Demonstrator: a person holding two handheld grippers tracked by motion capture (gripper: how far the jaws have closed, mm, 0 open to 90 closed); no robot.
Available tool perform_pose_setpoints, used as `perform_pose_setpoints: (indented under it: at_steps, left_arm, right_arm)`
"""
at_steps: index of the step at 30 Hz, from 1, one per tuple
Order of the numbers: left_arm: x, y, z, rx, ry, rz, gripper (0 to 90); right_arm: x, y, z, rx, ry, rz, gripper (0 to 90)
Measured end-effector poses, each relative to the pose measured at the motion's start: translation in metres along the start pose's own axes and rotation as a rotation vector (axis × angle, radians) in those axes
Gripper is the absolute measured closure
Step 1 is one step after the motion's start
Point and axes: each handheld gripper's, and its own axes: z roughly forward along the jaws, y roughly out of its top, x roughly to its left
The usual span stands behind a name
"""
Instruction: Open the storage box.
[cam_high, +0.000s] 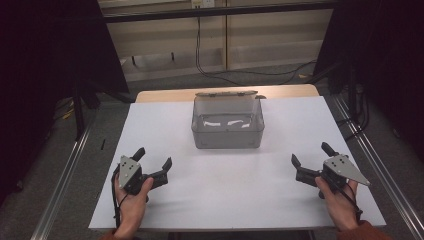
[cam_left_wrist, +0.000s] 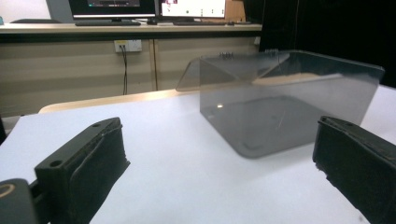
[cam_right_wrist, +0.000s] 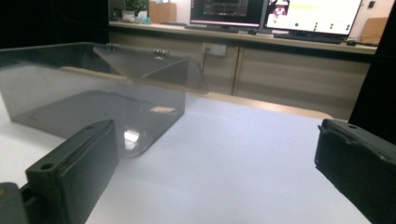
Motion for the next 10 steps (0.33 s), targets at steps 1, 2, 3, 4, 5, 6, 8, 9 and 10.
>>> perform_pose_setpoints:
  at_steps: [1,2,3,4,5,6,8,9,10]
  left_arm:
    - [-0.0009,-0.0006,-0.003,-0.011,0.008,0.002,2.3]
    - [-0.0009,-0.0007,-0.0052,-0.008,0.004,-0.008,2.3]
    - [-0.0011,-0.0011,-0.0076,-0.006,0.006,-0.016,2.3]
    - [-0.0011,-0.0021,-0.0097,-0.012,0.018,-0.016,2.3]
    - [-0.0007,-0.003,-0.0105,-0.01,0.018,-0.011,2.3]
    - [0.0002,-0.0043,-0.0104,-0.001,0.015,-0.003,2.3]
    - [0.0015,-0.0058,-0.0093,0.008,0.012,-0.028,2.3]
    - [0.002,-0.0058,-0.009,0.007,0.007,-0.029,2.3]
    - [0.0024,-0.0057,-0.0087,0.009,0.005,-0.023,2.3]
  right_arm:
    - [0.0002,0.0009,-0.0024,-0.008,0.004,-0.007,0.0]
    - [0.0003,0.0019,-0.0046,-0.017,0.009,-0.006,0.0]
    - [0.0002,0.002,-0.0062,-0.021,0.008,-0.001,0.0]
    - [0.0002,0.0008,-0.0079,-0.018,0.01,0.009,0.0]
    - [-0.0001,-0.0011,-0.0087,-0.021,0.015,0.009,0.0]
    - [-0.0004,-0.0023,-0.0092,-0.017,0.01,0.007,0.0]
    - [-0.0015,-0.0045,-0.0082,-0.01,0.003,0.018,0.0]
    - [-0.0021,-0.0045,-0.0072,-0.011,0.003,0.024,0.0]
    - [-0.0034,-0.0043,-0.006,-0.015,0.003,0.027,0.0]
